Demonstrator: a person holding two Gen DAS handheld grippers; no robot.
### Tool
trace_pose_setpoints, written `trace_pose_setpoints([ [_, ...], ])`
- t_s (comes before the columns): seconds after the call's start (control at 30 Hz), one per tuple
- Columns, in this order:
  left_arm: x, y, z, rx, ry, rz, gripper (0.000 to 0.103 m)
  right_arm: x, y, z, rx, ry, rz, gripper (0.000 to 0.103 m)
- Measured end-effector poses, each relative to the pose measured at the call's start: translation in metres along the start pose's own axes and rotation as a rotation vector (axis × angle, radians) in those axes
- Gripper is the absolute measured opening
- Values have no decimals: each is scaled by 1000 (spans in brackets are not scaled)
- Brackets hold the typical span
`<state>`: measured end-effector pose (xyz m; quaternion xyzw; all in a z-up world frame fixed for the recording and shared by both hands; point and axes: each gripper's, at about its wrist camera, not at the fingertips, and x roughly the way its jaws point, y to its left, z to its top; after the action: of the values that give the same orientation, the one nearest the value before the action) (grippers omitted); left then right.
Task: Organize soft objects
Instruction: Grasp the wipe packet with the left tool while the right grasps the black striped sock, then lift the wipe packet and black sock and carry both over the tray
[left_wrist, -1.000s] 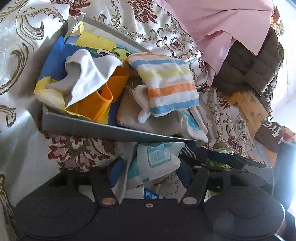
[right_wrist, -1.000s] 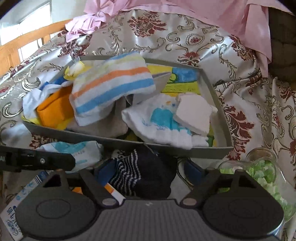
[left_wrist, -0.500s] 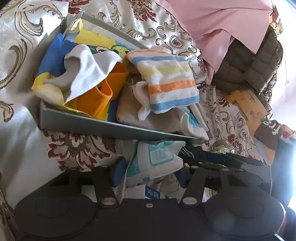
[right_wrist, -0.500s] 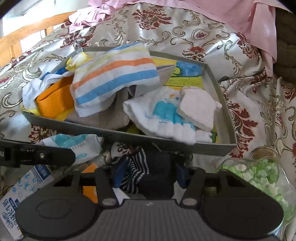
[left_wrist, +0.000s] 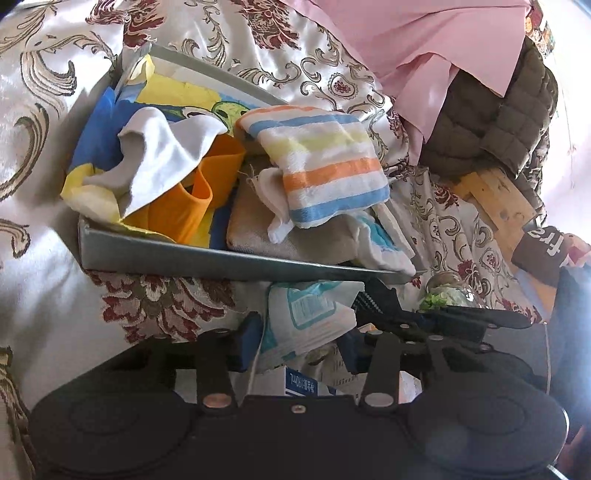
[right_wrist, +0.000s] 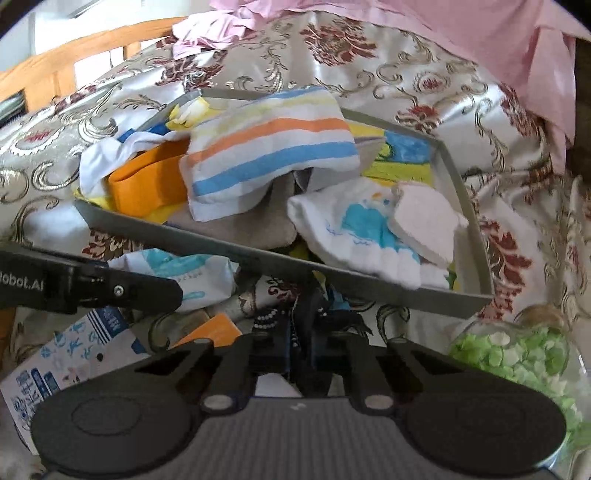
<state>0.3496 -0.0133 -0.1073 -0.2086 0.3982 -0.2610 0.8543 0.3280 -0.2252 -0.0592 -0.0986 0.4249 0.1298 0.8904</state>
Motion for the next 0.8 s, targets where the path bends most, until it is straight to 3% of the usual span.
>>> trace_pose_setpoints([
  [0.27, 3, 4, 0, -25, 11, -29, 62, -4, 0, -1, -28, -37, -45, 9],
  [0.43, 6, -2, -1, 22, 26, -18, 69, -13, 1, -5, -29, -86, -72, 9],
  [0.67, 5, -14, -3, 118, 25, 53, 46, -23, 0, -8, -10, -132, -70, 9],
  [0.8, -1, -19, -3, 138, -6, 75, 40, -35, 1, -8, -20, -178, -68, 9],
])
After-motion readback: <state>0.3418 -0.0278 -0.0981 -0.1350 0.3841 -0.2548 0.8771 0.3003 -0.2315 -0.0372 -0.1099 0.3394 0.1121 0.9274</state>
